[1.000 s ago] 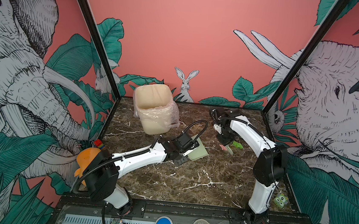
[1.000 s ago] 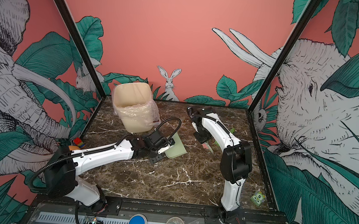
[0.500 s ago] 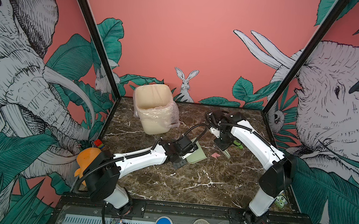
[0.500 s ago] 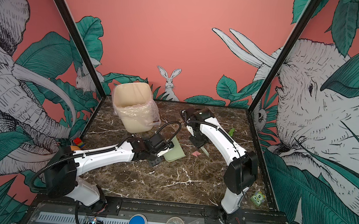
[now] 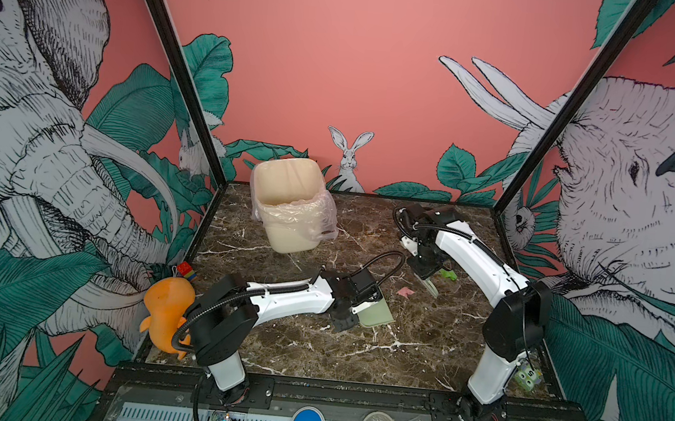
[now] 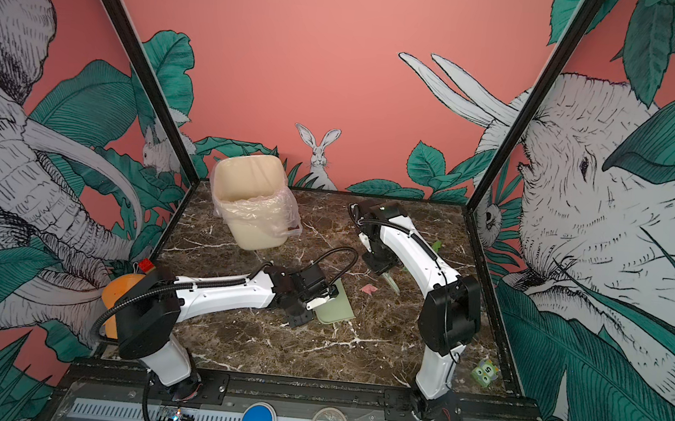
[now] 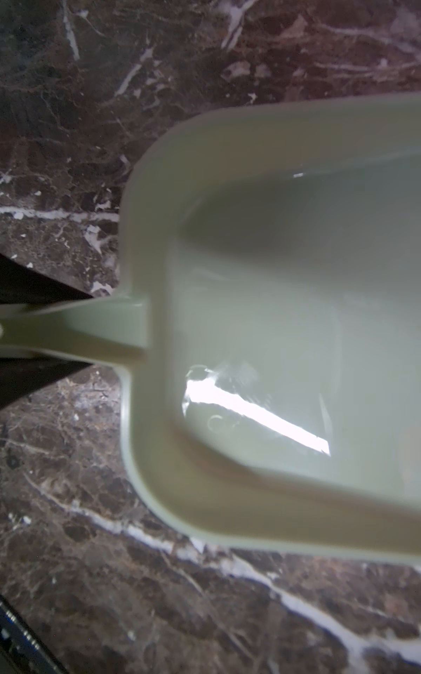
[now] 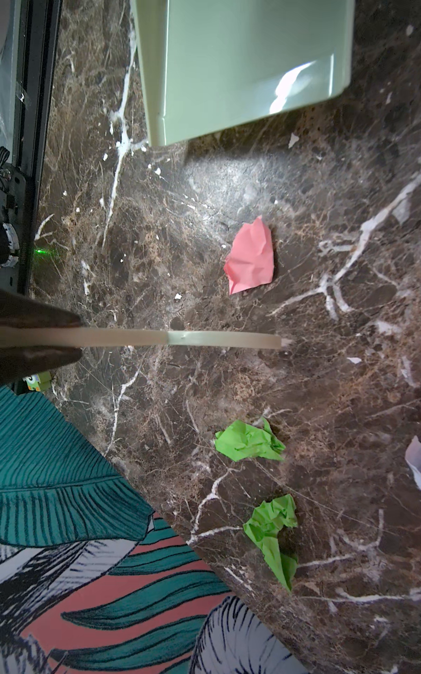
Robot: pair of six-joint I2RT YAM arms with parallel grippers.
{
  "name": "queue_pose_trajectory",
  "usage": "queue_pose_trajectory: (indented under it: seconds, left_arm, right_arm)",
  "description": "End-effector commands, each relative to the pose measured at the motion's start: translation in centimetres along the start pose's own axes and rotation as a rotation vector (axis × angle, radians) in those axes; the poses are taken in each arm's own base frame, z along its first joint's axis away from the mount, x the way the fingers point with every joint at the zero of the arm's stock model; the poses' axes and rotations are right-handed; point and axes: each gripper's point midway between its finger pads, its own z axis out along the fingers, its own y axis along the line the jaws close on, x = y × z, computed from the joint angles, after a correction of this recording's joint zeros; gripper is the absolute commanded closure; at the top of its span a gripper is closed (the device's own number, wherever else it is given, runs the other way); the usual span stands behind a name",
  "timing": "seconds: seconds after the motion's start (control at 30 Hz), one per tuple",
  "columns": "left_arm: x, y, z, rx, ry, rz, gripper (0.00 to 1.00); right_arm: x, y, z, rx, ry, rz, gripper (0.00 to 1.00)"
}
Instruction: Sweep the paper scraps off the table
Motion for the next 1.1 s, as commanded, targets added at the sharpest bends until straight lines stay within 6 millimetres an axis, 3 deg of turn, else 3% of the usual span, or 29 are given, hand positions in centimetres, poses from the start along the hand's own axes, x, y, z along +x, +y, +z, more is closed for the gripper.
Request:
queue_pose_trajectory:
  seconds: [0.0, 0.57, 1.07]
  left_arm:
    - [-1.1, -0.6, -0.6, 0.040, -0.005, -0.029, 0.83]
    - [-2.0, -0.7, 0.0, 0.059, 0.090, -0.091, 0.83]
    - [-2.7, -0.8, 0.5, 0.073, 0.129, -0.096, 0.83]
  right_arm:
    - [0.2, 0.0, 0.2, -0.013, 0.008, -0.001, 1.00]
    - [0.3, 1.6, 1.3, -0.083, 0.014, 0.018, 1.00]
    - [0.7, 3.1, 0.7, -0.162, -0.017, 0.042, 1.00]
